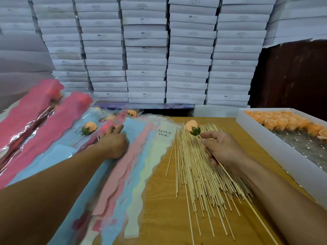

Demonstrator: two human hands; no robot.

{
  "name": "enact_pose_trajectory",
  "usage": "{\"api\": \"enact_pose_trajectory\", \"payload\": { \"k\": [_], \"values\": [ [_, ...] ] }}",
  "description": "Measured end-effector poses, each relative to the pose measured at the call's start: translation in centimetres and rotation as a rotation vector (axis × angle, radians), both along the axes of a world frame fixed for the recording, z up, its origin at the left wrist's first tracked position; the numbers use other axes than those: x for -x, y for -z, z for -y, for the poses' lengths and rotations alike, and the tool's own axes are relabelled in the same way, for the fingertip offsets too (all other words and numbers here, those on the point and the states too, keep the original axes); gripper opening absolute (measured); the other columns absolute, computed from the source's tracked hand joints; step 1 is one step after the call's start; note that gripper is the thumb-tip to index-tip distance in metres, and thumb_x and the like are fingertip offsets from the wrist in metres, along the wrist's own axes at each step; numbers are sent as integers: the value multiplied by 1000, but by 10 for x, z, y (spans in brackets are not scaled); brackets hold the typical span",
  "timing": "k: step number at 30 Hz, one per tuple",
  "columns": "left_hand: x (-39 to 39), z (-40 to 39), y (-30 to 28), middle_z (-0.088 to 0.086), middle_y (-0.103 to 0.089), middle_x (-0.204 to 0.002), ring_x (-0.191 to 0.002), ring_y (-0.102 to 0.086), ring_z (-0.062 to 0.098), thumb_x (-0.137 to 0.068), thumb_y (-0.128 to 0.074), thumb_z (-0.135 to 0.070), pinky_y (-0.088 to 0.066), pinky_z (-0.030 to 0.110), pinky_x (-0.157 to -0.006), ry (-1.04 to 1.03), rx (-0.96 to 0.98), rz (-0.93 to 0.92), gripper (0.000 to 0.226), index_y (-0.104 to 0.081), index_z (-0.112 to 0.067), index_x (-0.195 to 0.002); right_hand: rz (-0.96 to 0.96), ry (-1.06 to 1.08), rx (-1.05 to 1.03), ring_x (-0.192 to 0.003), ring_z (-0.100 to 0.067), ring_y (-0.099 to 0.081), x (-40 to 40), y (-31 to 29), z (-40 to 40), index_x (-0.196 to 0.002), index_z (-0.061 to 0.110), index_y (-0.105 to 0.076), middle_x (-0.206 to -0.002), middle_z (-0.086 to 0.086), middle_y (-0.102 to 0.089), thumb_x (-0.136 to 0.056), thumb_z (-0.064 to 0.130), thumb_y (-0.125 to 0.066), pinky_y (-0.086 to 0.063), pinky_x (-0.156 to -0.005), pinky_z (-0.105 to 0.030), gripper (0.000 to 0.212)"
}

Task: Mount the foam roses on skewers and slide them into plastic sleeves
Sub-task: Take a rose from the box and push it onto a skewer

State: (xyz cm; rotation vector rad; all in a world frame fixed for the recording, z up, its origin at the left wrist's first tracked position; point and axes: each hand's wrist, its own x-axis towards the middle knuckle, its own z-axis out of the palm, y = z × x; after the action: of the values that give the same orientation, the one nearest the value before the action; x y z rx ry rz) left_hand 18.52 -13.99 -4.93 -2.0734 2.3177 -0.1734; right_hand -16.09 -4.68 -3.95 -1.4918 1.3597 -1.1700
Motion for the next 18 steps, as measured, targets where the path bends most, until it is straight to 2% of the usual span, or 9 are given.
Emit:
{"api": "enact_pose_trajectory", "payload": {
  "k": [2,8,11,14,16,18],
  "values": [
    [-1,-1,6,3,-15,-164,-144,-14,33,-106,-30,-43,-26,53,-112,-7,6,-7,45,-60,-19,-128,-10,3,0,-40,-13,-46,0,0,0,-123,22,-59,-51,3,-52,-102,12,-55,-41,-40,-23,24],
    [5,-5,8,6,-37,-152,-142,-22,33,-106,-35,-41,-26,51,-111,-8,83,-40,42,-68,-18,-115,-22,11,2,-42,-14,-46,0,1,1,-121,25,-60,-51,3,-53,-103,14,-55,-41,-42,-23,22],
    [9,-10,3,7,-50,-136,-132,-33,30,-105,-36,-35,-31,47,-106,3,132,-22,38,-69,-16,-112,7,5,0,-40,-12,-45,0,1,0,-119,22,-61,-51,3,-52,-102,14,-57,-39,-40,-21,19],
    [15,-17,-4,6,-55,-124,-124,-39,30,-103,-38,-31,-34,46,-102,-3,171,-14,36,-69,-13,-108,27,13,-15,-38,-10,-43,0,1,-1,-105,13,-70,-50,4,-51,-100,19,-63,-36,-39,-20,10],
    [24,-24,-12,8,-58,-116,-118,-44,30,-102,-40,-29,-39,45,-100,8,200,-43,33,-68,-11,-99,35,26,-43,-37,-10,-41,-1,1,0,-97,7,-72,-49,4,-49,-96,23,-68,-33,-41,-25,16],
    [40,-34,-22,10,-59,-104,-106,-51,32,-100,-42,-26,-46,42,-90,45,235,-90,30,-60,-9,-83,86,42,-90,-36,-9,-41,-2,1,1,-90,4,-68,-48,5,-47,-94,25,-71,-29,-44,-26,21]
  ]
}}
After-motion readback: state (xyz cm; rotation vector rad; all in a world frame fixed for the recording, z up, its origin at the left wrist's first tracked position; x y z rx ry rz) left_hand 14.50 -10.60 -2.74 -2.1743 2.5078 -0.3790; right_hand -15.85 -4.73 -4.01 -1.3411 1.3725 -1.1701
